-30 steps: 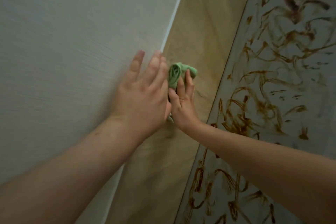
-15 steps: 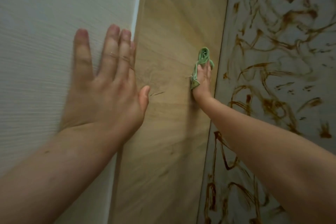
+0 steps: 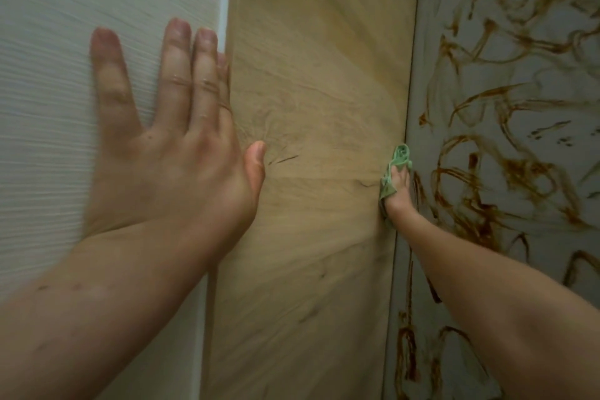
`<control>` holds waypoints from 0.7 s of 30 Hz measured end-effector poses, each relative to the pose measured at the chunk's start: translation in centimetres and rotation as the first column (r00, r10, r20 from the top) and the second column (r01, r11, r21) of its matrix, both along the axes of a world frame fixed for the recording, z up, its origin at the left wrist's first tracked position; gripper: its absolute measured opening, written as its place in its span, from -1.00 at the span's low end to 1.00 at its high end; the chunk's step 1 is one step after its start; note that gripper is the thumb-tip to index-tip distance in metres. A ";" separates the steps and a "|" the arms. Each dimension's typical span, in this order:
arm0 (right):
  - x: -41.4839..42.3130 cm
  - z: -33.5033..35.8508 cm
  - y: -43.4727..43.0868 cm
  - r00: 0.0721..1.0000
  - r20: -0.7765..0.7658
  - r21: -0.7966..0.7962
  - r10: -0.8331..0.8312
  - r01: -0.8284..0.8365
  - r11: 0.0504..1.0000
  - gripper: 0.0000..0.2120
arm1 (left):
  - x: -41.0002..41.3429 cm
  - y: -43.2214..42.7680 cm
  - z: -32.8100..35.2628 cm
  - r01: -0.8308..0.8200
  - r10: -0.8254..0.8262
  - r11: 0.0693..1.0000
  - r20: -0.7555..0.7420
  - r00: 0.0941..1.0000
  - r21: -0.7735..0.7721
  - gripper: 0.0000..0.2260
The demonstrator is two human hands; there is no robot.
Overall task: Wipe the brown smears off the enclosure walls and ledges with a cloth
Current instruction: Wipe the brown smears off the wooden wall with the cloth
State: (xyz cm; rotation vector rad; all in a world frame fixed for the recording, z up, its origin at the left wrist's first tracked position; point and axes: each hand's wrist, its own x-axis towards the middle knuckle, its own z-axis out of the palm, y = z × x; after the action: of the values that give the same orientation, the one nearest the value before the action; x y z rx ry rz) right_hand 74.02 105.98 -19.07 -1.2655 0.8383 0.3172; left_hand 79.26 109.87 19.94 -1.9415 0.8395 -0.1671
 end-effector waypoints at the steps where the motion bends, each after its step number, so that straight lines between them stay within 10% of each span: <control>1: -1.0 0.3 1.0 1.000 0.000 0.003 0.021 -0.021 1.000 -0.48 | -0.1 0.0 0.0 -0.002 0.002 1.000 -0.009 1.000 -0.014 -0.29; 6: -1.0 2.2 1.6 1.000 -0.024 -0.003 -0.011 0.011 1.000 -0.36 | -1.0 -0.7 0.4 0.037 -0.041 0.995 0.044 0.998 0.097 -0.28; 15: -2.1 21.1 4.0 0.659 0.749 -0.194 -0.060 0.306 0.932 -0.45 | -1.6 -1.4 0.8 0.013 -0.024 0.992 0.091 0.996 0.125 -0.30; 21: -1.6 4.3 3.1 0.969 0.245 -0.151 -0.022 0.060 0.987 -0.42 | -1.2 -1.0 0.4 0.028 -0.039 0.993 0.096 0.995 0.112 -0.29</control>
State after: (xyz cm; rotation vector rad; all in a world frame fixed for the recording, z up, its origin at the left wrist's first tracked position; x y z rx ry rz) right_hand 72.46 109.06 -14.73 -1.4003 0.6880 0.0600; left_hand 78.05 108.85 20.36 -1.8018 0.8002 -0.2287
